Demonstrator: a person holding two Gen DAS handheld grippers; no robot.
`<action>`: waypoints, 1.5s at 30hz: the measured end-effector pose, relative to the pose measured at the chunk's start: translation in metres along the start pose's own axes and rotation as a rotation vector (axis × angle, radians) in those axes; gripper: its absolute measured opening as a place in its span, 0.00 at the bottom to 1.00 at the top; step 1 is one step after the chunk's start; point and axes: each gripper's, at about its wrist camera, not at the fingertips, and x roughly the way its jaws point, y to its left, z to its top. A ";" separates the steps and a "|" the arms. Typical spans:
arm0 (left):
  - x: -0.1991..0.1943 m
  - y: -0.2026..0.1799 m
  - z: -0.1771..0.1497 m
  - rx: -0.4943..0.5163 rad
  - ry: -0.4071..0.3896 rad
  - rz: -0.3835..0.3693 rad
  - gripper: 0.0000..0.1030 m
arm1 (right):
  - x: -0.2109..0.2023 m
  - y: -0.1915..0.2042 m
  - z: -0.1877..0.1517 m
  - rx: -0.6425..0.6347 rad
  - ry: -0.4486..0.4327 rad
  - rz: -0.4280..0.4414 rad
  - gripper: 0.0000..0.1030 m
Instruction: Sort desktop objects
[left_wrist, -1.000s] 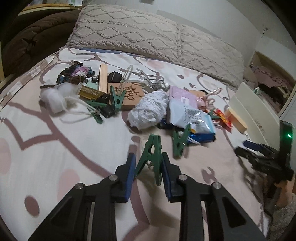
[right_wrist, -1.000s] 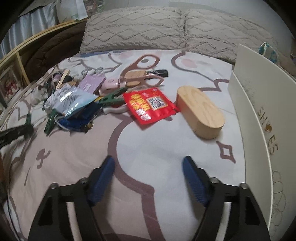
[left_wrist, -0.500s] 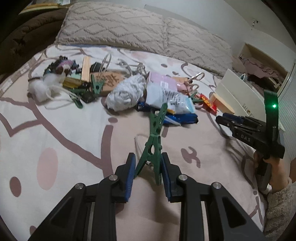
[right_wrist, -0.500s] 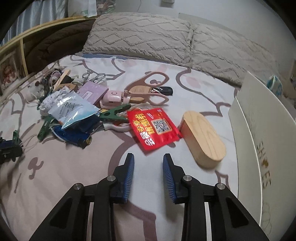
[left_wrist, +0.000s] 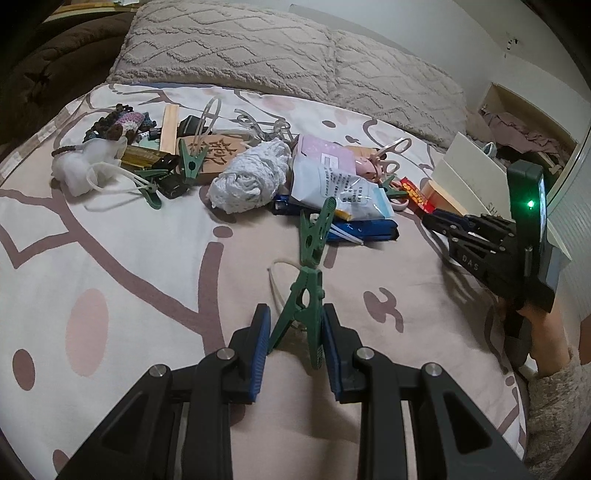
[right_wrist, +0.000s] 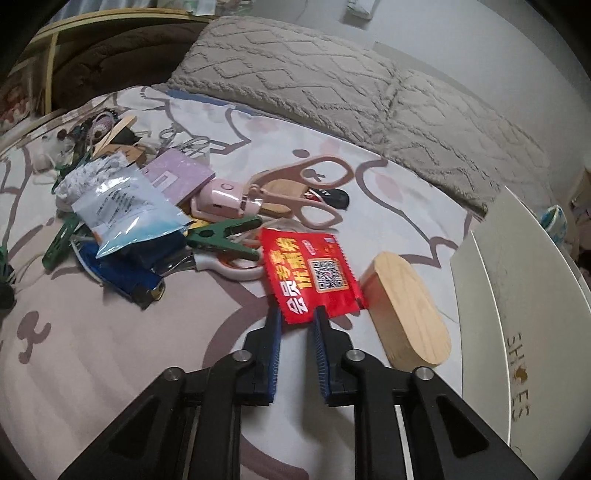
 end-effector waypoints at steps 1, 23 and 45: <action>0.000 0.000 0.000 -0.001 0.000 0.000 0.27 | 0.000 0.002 0.000 -0.007 -0.002 0.000 0.10; 0.000 -0.002 -0.001 -0.003 0.000 -0.004 0.27 | -0.051 0.024 -0.018 -0.042 -0.079 0.080 0.02; -0.002 -0.006 -0.001 -0.013 0.007 -0.006 0.27 | -0.106 0.066 -0.079 -0.067 0.051 0.155 0.02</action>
